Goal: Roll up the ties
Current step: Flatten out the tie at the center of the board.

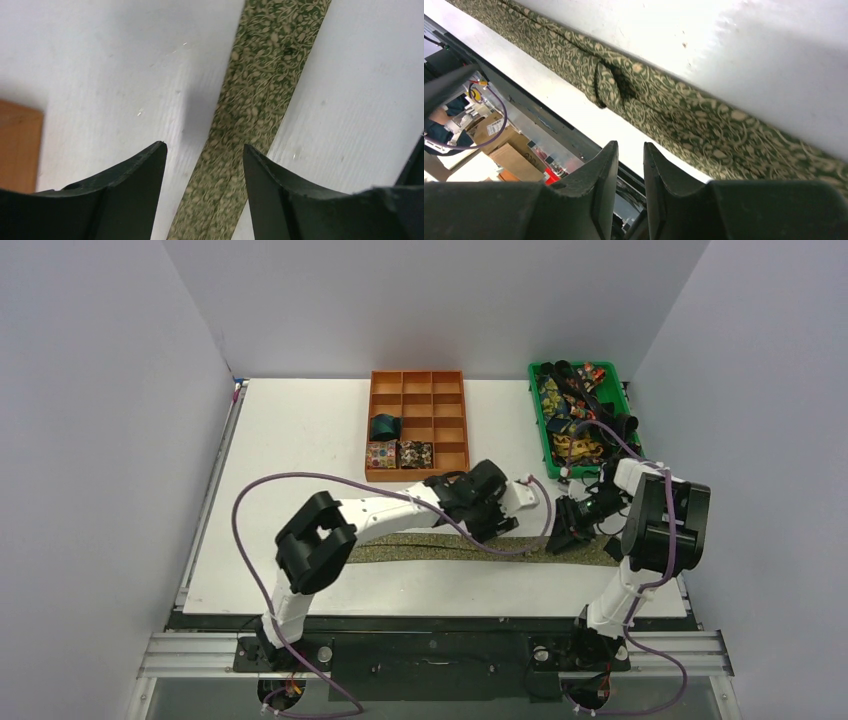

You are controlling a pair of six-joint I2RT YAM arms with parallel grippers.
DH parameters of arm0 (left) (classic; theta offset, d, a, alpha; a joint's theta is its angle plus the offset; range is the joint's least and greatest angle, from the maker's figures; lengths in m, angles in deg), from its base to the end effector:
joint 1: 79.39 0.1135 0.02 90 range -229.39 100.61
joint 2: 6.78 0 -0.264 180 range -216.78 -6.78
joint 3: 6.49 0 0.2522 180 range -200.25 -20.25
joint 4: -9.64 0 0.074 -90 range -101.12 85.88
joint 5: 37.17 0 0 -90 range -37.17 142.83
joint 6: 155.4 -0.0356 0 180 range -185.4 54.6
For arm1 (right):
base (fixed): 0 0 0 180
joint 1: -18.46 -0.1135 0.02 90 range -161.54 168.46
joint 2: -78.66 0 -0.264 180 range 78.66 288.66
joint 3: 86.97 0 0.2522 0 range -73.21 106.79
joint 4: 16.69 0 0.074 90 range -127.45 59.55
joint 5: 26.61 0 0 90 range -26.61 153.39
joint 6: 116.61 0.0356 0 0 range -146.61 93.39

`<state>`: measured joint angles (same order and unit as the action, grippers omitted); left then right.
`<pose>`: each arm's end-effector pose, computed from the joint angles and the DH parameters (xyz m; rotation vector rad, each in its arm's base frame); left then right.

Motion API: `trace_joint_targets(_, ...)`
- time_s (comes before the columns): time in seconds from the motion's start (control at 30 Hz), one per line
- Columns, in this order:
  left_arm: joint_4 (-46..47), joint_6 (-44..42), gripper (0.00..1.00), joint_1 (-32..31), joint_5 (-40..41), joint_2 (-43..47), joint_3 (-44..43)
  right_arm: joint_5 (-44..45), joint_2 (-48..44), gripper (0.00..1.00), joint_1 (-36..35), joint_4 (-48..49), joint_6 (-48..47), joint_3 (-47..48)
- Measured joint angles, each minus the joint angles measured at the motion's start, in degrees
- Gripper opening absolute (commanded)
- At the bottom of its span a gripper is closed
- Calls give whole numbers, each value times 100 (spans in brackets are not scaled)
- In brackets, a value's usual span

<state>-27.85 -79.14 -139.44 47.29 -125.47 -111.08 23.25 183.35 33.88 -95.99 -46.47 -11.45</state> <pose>0.2263 -0.3997 0.1979 1.5492 1.9928 -0.4580 0.2713 -0.0510 0.1499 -0.0585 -2.8433 -1.1283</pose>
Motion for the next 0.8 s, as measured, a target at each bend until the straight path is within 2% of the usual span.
trace_joint_targets(0.17, 31, 216, 59, 553, -487, 1058, 597, -42, 0, 23, -339, 468, 433, -210)
trace_joint_targets(0.47, -114, 260, 67, 1423, -918, 2000, 1731, -42, 22, 23, -586, 892, 822, -240)
trace_joint_targets(0.6, -306, 262, 69, 1989, -1027, 2166, 2146, -42, 79, 12, -656, 955, 868, -234)
trace_joint_targets(0.67, -398, 267, 71, 2212, -1106, 2229, 2256, -46, 96, 1, -691, 960, 874, -236)
trace_joint_targets(0.8, -549, 304, 73, 2605, -1255, 2391, 2389, -76, 94, 0, -699, 901, 822, -195)
